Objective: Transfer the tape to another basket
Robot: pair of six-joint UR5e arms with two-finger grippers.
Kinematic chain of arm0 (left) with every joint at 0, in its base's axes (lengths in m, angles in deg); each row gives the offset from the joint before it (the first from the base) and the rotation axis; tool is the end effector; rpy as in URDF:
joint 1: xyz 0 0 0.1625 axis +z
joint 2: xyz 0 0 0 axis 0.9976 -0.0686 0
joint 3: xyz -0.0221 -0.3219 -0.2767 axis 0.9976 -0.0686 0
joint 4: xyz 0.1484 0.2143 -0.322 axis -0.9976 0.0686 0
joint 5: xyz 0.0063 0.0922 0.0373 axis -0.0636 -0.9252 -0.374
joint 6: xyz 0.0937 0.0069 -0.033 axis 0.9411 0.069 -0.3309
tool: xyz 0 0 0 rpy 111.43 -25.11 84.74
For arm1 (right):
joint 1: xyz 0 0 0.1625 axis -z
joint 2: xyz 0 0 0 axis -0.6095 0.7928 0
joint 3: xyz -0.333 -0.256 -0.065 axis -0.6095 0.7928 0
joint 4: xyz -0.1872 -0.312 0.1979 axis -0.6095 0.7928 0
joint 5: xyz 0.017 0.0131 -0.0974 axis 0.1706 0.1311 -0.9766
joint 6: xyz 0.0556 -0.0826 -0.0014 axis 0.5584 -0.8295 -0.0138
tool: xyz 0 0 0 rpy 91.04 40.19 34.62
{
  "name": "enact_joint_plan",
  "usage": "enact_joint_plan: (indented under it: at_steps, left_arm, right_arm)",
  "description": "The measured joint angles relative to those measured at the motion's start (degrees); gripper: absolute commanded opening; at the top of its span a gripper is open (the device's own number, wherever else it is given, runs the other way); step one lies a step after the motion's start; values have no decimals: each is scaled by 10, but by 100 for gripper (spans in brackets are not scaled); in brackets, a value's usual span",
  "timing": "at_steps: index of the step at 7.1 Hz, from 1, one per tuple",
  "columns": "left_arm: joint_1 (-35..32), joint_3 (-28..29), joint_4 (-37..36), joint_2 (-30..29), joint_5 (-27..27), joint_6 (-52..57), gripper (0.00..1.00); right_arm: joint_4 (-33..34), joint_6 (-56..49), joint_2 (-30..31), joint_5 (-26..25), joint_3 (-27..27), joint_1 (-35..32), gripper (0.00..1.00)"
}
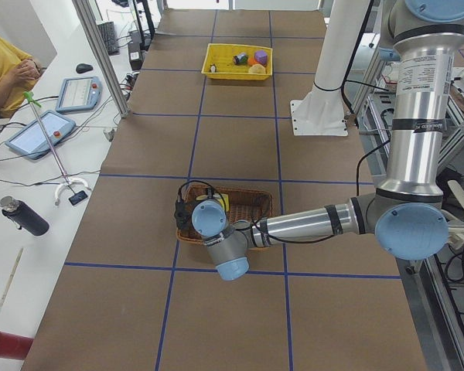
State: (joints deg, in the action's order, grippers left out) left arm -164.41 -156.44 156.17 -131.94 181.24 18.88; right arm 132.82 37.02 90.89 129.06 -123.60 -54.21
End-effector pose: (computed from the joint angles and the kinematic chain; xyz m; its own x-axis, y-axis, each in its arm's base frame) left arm 0.0545 -0.4602 0.6255 0.1469 -0.0815 -0.9858 0.1134 0.9914 -0.0651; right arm 0.0826 -0.5506 0.6361 0.7161 -0.2727 0.6425 0.1676 0.9608 0.2210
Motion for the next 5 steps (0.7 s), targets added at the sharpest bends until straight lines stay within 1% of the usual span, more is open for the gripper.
enact_joint_plan:
  at_steps: [3, 5]
  left_arm:
    - [1, 3, 4, -2, -6, 4, 99]
    - [1, -3, 3, -14, -6, 3, 99]
  right_arm:
    - [0, 0, 0, 0, 0, 0, 100]
    - [0, 5, -1, 1, -1, 0, 100]
